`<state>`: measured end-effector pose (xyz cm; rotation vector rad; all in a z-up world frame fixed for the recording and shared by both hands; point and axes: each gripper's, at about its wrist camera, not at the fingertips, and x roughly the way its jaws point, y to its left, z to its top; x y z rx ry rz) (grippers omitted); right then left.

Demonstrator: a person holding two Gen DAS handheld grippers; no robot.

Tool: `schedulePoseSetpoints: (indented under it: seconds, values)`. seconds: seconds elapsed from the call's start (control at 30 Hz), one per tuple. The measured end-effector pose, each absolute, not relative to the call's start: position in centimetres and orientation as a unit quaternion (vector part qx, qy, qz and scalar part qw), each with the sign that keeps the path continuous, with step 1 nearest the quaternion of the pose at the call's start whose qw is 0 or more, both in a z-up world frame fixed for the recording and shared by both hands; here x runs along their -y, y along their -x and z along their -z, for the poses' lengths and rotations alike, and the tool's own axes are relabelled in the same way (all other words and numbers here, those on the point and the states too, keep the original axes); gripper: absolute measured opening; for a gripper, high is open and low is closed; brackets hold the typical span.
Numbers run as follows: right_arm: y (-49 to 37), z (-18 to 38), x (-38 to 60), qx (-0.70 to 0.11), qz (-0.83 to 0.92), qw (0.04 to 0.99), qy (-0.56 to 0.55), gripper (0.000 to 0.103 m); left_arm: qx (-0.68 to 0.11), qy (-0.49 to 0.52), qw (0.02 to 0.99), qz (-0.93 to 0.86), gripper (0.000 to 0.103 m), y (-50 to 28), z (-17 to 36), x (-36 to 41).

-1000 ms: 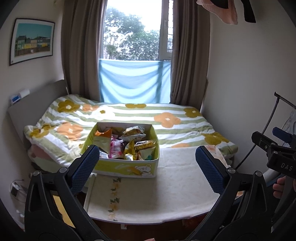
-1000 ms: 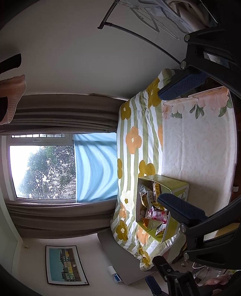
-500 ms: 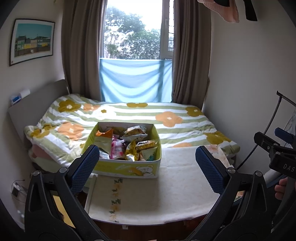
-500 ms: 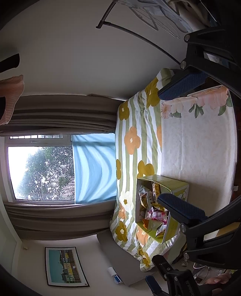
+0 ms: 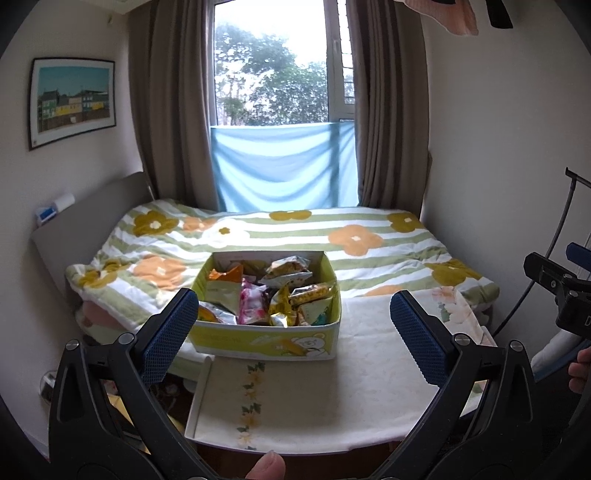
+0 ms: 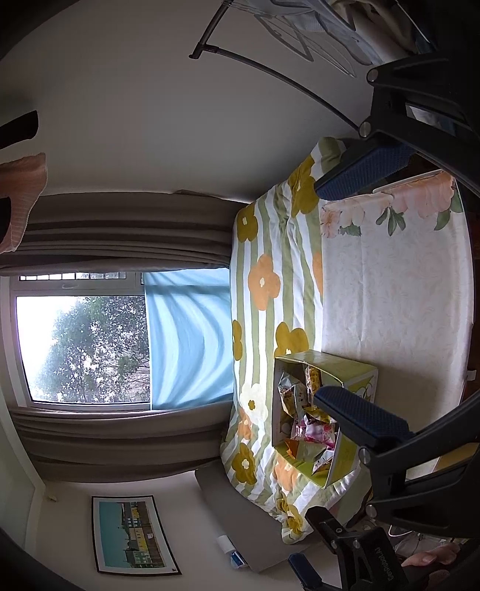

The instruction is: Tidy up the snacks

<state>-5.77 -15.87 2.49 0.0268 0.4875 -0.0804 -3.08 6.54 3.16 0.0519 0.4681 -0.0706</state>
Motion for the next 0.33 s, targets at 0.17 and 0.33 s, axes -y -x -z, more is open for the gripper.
schedulePoseSetpoints:
  seconds: [0.17, 0.33]
  values:
    - [5.81, -2.48, 15.92, -0.242, 0.039, 0.969, -0.014, 0.100, -0.233, -0.021, 0.972, 0.034, 0.103, 2.76, -2.85, -6.82]
    - [5.45, -2.50, 15.80, -0.247, 0.039, 0.968, -0.015, 0.100, -0.236, -0.020, 0.971, 0.033, 0.103, 2.17, -2.67, -7.04]
